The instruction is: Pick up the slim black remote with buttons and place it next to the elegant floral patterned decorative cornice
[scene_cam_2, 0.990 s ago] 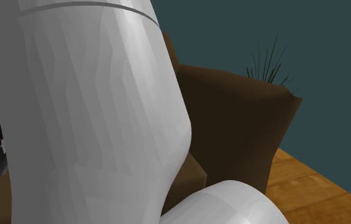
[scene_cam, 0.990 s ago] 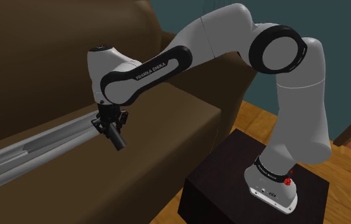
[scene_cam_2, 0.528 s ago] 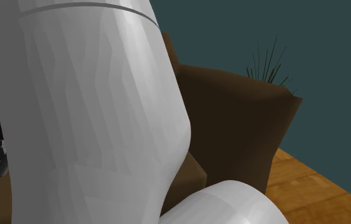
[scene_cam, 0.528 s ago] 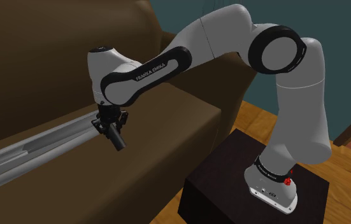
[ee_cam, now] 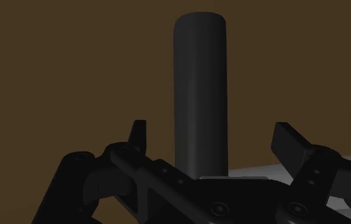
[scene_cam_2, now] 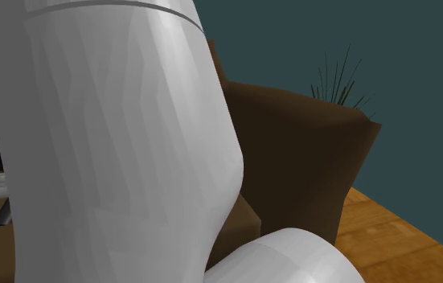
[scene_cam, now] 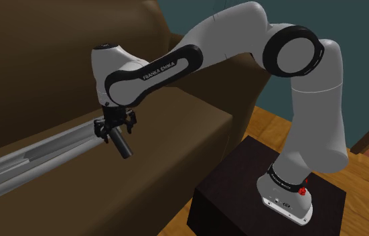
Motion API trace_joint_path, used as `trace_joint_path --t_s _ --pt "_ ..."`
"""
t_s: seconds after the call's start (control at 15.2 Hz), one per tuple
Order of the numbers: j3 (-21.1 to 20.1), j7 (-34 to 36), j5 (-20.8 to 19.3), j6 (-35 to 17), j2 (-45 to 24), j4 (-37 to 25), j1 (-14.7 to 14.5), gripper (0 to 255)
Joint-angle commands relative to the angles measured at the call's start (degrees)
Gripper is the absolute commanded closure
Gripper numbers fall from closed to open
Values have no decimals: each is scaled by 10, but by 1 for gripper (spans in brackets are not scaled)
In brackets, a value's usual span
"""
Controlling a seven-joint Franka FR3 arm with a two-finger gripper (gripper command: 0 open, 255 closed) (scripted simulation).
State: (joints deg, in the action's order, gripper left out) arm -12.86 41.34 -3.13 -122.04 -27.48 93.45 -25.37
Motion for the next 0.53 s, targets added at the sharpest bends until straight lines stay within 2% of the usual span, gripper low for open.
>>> trace_joint_path --t_s 0.0,0.07,0.46 --pt "-2 0 4 29 18 -11 1 0" --pt "-3 -1 5 42 23 -18 2 0" --pt "-3 -1 5 42 23 -18 2 0"
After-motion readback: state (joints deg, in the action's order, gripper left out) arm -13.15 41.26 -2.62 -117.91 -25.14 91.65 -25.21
